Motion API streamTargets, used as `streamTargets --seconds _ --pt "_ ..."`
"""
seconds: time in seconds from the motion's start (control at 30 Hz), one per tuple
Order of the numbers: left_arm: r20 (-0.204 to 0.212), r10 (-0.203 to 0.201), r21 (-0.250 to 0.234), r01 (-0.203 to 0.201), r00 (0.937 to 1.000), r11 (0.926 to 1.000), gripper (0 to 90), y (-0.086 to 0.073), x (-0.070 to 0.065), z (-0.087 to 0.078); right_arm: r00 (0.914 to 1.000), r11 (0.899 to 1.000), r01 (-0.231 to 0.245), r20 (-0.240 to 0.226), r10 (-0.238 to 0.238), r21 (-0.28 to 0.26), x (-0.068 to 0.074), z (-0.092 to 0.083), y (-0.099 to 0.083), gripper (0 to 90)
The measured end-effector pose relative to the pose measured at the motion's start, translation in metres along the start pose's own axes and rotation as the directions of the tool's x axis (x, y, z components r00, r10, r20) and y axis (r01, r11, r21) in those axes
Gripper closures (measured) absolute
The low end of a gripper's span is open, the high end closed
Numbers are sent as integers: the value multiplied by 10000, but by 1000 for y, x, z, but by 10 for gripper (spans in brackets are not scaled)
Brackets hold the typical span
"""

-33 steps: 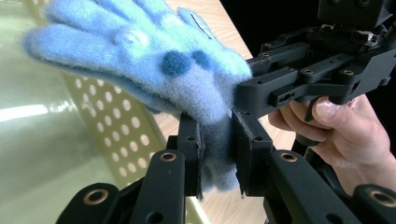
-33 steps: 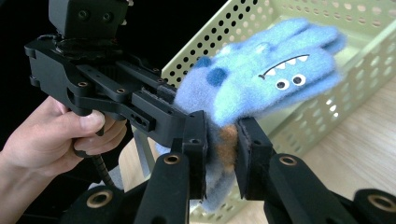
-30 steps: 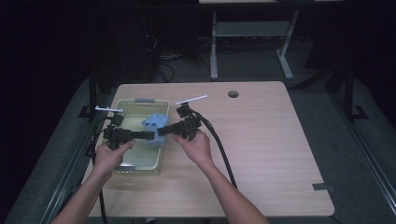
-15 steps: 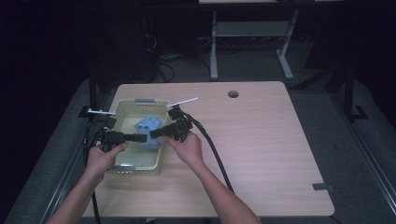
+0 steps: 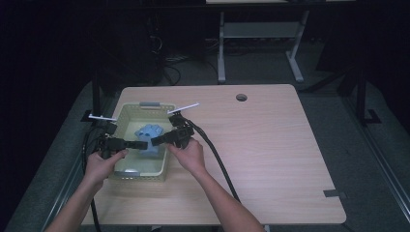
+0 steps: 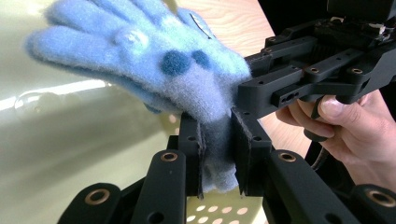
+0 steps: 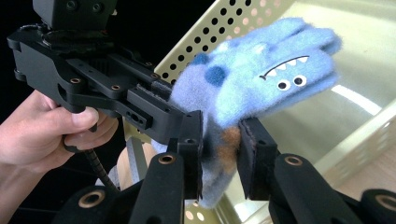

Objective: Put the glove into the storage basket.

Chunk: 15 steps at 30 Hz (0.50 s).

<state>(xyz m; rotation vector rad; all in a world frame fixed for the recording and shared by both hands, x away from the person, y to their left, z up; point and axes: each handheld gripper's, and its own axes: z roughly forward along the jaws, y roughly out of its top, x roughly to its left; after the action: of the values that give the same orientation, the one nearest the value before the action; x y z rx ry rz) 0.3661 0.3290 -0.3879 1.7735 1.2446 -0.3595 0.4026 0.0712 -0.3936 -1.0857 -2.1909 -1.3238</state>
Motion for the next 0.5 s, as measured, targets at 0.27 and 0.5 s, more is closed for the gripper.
streamTargets --seconds 0.27,0.5 --pt "-356 -101 191 108 9993 9998 747 -1 5 -2 9999 10000 -43 134 42 81 -3 1 0 720" --pt "-1109 -73 687 150 9938 9975 748 0 14 2 9998 10000 -71 190 70 49 -5 -2 -1 719"
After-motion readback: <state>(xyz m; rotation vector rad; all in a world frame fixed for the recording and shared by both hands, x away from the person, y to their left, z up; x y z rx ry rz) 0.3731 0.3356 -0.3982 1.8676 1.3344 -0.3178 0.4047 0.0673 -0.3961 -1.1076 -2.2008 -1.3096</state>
